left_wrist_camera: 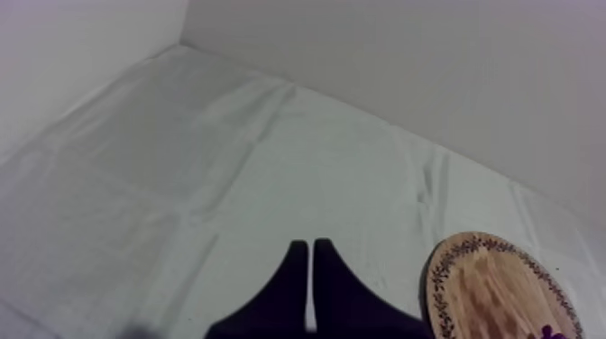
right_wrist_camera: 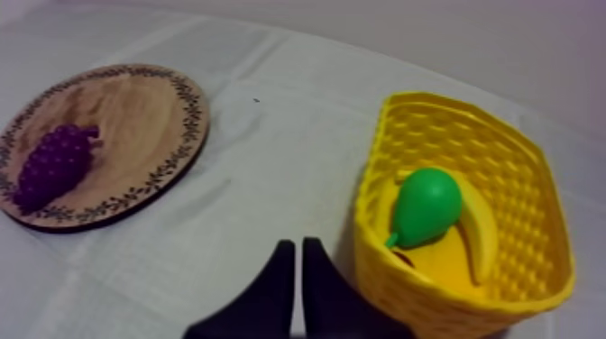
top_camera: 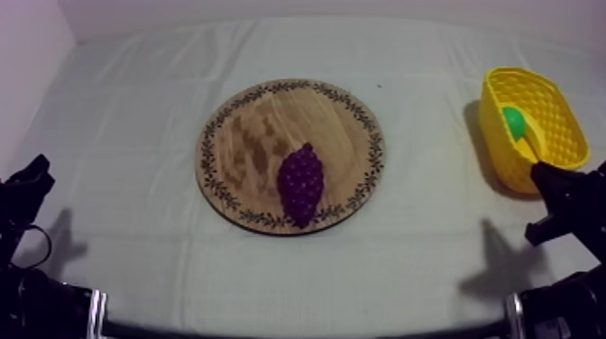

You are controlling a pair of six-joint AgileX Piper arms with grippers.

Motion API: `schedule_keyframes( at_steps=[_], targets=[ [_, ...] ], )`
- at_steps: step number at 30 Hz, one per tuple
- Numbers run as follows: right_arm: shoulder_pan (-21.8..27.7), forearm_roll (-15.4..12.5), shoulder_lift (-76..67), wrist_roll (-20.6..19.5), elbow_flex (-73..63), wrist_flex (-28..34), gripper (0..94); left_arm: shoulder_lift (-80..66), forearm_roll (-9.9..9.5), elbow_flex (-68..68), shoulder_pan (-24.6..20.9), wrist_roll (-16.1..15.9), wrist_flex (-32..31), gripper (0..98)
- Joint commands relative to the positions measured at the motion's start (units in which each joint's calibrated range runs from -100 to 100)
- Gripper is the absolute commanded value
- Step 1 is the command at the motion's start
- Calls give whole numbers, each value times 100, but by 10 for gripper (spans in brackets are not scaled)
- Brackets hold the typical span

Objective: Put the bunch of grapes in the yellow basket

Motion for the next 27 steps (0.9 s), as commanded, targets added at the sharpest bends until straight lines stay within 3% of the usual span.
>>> schedule_keyframes(
  at_steps=[1, 6, 10, 15, 20, 27],
  targets=[
    [-306, -1, -3, -376, 1, -7, 7, 2, 1, -4, 2, -1, 0, 0],
    [-795, -1, 3, -568, 1, -7, 8, 2, 1, -4, 2, -1, 0, 0],
    [-974, -1, 5, -502, 1, -7, 8, 2, 1, -4, 2, -1, 0, 0],
    [-1215, 177, 226, -534, -283, 163, 6, 2, 1, -4, 2, -1, 0, 0],
    [-1715, 565, 991, -977, -1271, 797, 5, 2, 1, -4, 2, -1, 0, 0],
    [-1838, 430, 2351, -874, -3073, 1426, 5, 2, 1, -4, 2, -1, 0, 0]
  ],
)
